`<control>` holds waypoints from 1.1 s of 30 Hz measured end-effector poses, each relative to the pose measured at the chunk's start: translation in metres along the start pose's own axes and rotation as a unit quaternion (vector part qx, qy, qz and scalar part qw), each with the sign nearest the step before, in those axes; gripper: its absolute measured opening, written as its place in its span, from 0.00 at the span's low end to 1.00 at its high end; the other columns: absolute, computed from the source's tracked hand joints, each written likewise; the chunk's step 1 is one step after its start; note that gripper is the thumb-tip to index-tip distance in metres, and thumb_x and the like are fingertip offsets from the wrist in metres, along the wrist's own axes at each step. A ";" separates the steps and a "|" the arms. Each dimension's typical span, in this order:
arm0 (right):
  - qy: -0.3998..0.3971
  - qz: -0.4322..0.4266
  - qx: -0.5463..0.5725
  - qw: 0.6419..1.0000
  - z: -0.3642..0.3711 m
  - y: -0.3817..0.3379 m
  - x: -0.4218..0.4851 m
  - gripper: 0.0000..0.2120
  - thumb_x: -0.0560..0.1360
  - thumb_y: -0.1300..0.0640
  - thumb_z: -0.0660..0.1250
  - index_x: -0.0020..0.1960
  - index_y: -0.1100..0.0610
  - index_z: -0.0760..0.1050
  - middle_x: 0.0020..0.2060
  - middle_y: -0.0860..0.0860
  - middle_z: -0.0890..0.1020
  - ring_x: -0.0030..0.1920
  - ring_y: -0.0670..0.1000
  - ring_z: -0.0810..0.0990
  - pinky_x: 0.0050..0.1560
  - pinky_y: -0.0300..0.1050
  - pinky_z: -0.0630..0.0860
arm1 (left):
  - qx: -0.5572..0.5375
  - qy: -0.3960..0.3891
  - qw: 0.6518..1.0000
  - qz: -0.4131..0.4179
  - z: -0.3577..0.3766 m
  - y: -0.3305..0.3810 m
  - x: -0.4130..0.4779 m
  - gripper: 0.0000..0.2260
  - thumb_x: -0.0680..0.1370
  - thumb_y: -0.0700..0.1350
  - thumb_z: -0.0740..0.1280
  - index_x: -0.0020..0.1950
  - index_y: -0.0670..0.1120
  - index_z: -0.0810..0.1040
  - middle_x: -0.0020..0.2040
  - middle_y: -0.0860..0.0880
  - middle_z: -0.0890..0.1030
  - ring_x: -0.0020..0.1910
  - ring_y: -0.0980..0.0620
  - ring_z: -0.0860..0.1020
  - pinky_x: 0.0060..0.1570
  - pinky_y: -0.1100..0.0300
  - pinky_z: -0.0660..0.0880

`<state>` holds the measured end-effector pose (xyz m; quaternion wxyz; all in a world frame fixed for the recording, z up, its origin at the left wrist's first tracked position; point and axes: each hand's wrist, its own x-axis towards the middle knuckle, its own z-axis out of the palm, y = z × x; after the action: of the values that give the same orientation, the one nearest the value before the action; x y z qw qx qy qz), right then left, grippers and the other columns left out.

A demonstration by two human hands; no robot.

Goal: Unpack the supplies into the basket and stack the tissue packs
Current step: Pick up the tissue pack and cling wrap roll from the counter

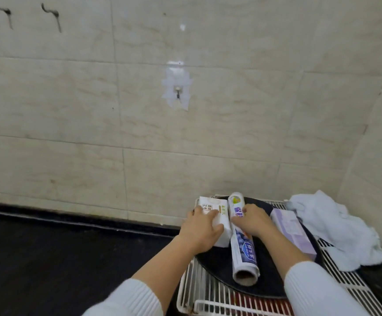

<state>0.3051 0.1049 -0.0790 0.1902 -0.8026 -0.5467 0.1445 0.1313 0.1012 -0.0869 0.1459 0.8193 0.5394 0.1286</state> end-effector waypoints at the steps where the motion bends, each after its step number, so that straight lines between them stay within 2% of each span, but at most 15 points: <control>1: 0.000 0.012 0.007 1.000 0.003 0.002 0.003 0.22 0.67 0.45 0.70 0.54 0.59 0.76 0.52 0.57 0.83 0.52 0.58 0.82 0.41 0.42 0.70 | -0.004 -0.013 1.000 -0.008 0.003 0.002 0.005 0.26 0.78 0.60 0.57 0.74 0.55 0.60 0.72 0.39 0.62 0.68 0.36 0.64 0.67 0.45 0.64; 4: 0.005 0.045 0.042 0.998 0.009 0.005 0.011 0.25 0.63 0.44 0.74 0.51 0.58 0.74 0.48 0.56 0.83 0.43 0.56 0.82 0.37 0.41 0.71 | -0.057 -0.020 0.997 -0.048 0.009 0.008 0.018 0.32 0.73 0.66 0.62 0.71 0.53 0.61 0.68 0.40 0.66 0.64 0.37 0.69 0.63 0.45 0.69; 7: -0.013 0.088 0.098 0.991 0.012 0.008 0.015 0.26 0.60 0.44 0.77 0.49 0.57 0.72 0.38 0.52 0.78 0.31 0.47 0.76 0.27 0.39 0.69 | -0.095 -0.018 0.992 -0.075 0.012 0.012 0.024 0.36 0.66 0.67 0.68 0.68 0.54 0.61 0.65 0.41 0.69 0.61 0.39 0.72 0.60 0.48 0.72; 9: -0.025 0.108 0.127 0.986 0.013 0.010 0.018 0.26 0.60 0.45 0.77 0.48 0.58 0.73 0.35 0.51 0.78 0.31 0.47 0.78 0.27 0.38 0.70 | -0.118 -0.009 0.989 -0.085 0.013 0.010 0.027 0.34 0.65 0.65 0.70 0.65 0.54 0.62 0.63 0.41 0.70 0.59 0.40 0.74 0.57 0.50 0.73; 12: -0.024 0.110 0.136 0.984 0.015 0.011 0.020 0.24 0.60 0.45 0.76 0.48 0.58 0.72 0.40 0.54 0.80 0.34 0.50 0.80 0.29 0.40 0.73 | -0.145 0.012 0.986 -0.086 0.011 0.003 0.030 0.32 0.64 0.65 0.70 0.61 0.54 0.63 0.58 0.43 0.74 0.54 0.43 0.76 0.47 0.53 0.73; 14: -0.015 0.111 0.155 0.981 0.016 0.010 0.017 0.23 0.61 0.46 0.76 0.46 0.58 0.72 0.39 0.54 0.80 0.33 0.50 0.79 0.28 0.40 0.71 | -0.181 0.044 0.978 -0.090 0.009 -0.003 0.027 0.28 0.64 0.64 0.69 0.58 0.54 0.64 0.53 0.46 0.77 0.48 0.44 0.76 0.42 0.55 0.70; 17: 0.000 0.102 0.210 0.972 0.010 0.000 0.012 0.19 0.61 0.47 0.77 0.40 0.58 0.74 0.32 0.51 0.78 0.31 0.48 0.78 0.26 0.37 0.69 | -0.297 0.093 0.944 -0.108 -0.003 -0.017 0.017 0.23 0.66 0.59 0.70 0.55 0.52 0.66 0.48 0.49 0.76 0.43 0.46 0.76 0.41 0.54 0.73; 20: 0.000 0.061 0.256 0.965 -0.003 -0.026 0.006 0.18 0.62 0.47 0.76 0.42 0.59 0.78 0.33 0.52 0.80 0.31 0.48 0.79 0.25 0.37 0.68 | -0.426 0.127 0.888 -0.114 -0.025 -0.042 0.003 0.25 0.62 0.59 0.69 0.56 0.53 0.68 0.49 0.51 0.77 0.44 0.49 0.78 0.43 0.48 0.80; 22: -0.027 0.026 0.280 0.959 -0.006 -0.054 0.000 0.16 0.64 0.48 0.76 0.42 0.59 0.78 0.36 0.54 0.82 0.32 0.49 0.81 0.27 0.38 0.71 | -0.460 0.151 0.868 -0.114 -0.040 -0.065 -0.010 0.27 0.61 0.60 0.69 0.57 0.54 0.67 0.51 0.51 0.76 0.45 0.48 0.79 0.38 0.48 0.81; 24: -0.054 -0.007 0.294 0.954 0.002 -0.089 -0.008 0.13 0.65 0.49 0.76 0.39 0.57 0.77 0.34 0.52 0.82 0.30 0.48 0.82 0.27 0.38 0.73 | -0.451 0.182 0.866 -0.117 -0.055 -0.092 -0.025 0.27 0.62 0.60 0.69 0.58 0.55 0.66 0.52 0.50 0.76 0.45 0.48 0.80 0.35 0.52 0.81; 28: -0.104 -0.052 0.295 0.948 0.047 -0.168 -0.022 0.14 0.64 0.48 0.76 0.41 0.56 0.78 0.34 0.52 0.83 0.27 0.48 0.82 0.25 0.37 0.73 | -0.404 0.256 0.864 -0.159 -0.079 -0.156 -0.054 0.27 0.63 0.60 0.68 0.58 0.55 0.66 0.54 0.50 0.77 0.46 0.50 0.79 0.44 0.46 0.81; 33: -0.174 -0.040 0.288 0.941 0.150 -0.247 -0.044 0.12 0.63 0.50 0.76 0.40 0.55 0.78 0.35 0.53 0.83 0.26 0.48 0.80 0.28 0.39 0.74 | -0.304 0.257 0.876 -0.274 -0.079 -0.273 -0.105 0.28 0.64 0.61 0.67 0.62 0.56 0.65 0.54 0.50 0.74 0.50 0.45 0.76 0.45 0.49 0.78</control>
<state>0.0204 0.1678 -0.0966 0.3208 -0.6534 -0.5380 0.4251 -0.1692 0.1151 -0.1225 0.2731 0.4924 0.6949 0.4472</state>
